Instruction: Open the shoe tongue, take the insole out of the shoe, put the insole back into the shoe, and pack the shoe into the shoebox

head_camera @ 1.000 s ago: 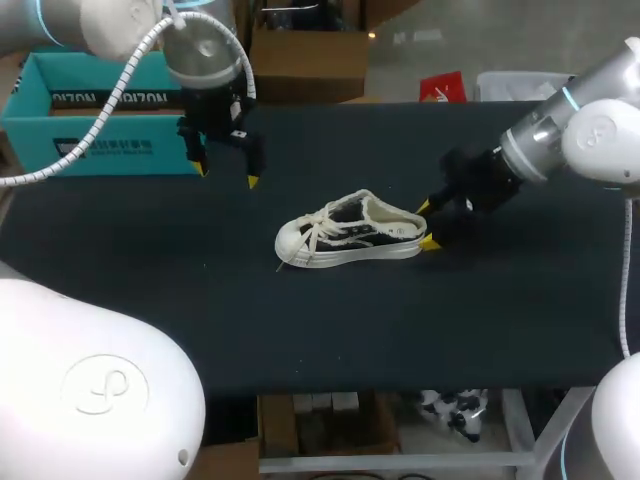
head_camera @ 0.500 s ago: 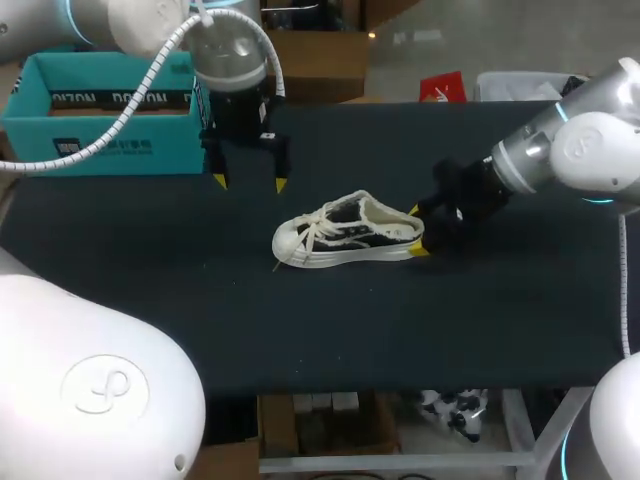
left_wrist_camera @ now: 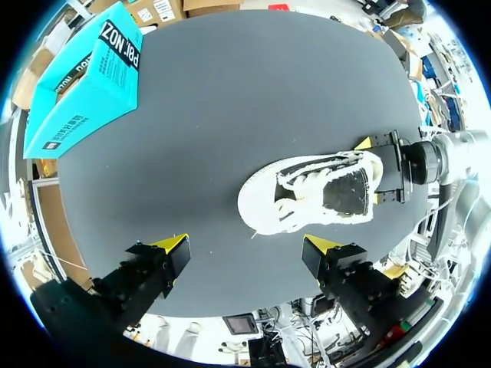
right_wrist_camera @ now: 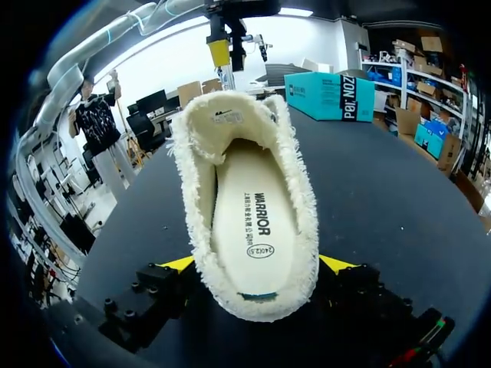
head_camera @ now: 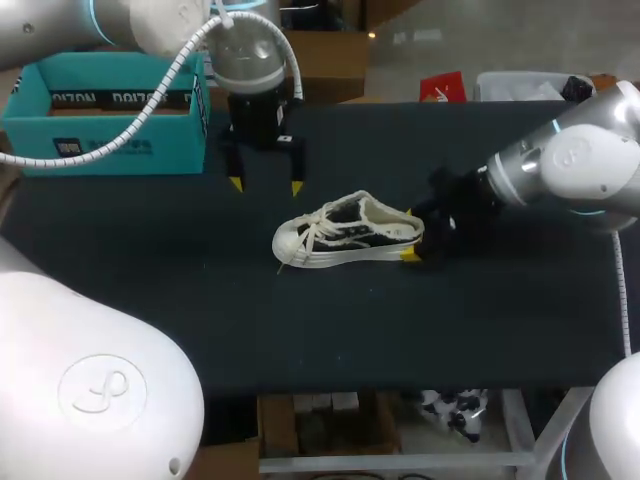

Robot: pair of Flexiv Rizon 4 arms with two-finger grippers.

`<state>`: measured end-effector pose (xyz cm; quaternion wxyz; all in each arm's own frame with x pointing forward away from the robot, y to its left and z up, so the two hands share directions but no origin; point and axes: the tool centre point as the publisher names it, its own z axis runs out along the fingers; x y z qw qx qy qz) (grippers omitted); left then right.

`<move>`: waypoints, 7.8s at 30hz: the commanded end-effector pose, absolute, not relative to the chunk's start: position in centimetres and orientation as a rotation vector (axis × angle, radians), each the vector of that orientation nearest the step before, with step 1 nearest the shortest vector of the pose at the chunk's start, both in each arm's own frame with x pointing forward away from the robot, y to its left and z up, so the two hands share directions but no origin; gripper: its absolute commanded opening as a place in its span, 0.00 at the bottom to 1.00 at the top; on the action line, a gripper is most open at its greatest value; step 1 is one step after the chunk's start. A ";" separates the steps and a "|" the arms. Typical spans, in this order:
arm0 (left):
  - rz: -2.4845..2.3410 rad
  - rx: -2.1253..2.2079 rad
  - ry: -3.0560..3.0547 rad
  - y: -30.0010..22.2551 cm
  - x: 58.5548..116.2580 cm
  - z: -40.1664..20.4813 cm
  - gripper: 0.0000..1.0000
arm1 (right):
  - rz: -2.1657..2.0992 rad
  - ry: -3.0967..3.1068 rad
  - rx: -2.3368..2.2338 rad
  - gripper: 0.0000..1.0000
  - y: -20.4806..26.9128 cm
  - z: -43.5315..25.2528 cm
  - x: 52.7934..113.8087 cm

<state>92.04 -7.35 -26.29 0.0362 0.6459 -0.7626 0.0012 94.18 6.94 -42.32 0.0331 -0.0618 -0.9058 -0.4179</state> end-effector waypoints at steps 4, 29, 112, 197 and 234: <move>-0.019 1.979 -2.342 -9.1 92.6 -26.9 1.00 | -1.316 -2.771 -0.169 1.00 7.5 -43.1 94.5; 0.032 2.019 -2.290 -12.7 91.6 -26.5 1.00 | -1.443 -2.732 -0.110 0.00 7.6 -43.8 95.2; 0.170 2.099 -2.031 -9.5 92.3 -32.9 0.00 | -1.445 -2.728 -0.111 0.00 7.7 -43.9 95.2; 0.193 0.035 -2.885 -20.1 93.4 -34.6 0.00 | -1.445 -2.728 -0.111 0.00 7.7 -43.9 95.2; 0.073 0.266 -3.016 -19.4 90.3 -40.4 0.00 | -1.445 -2.728 -0.111 0.00 7.7 -43.9 95.2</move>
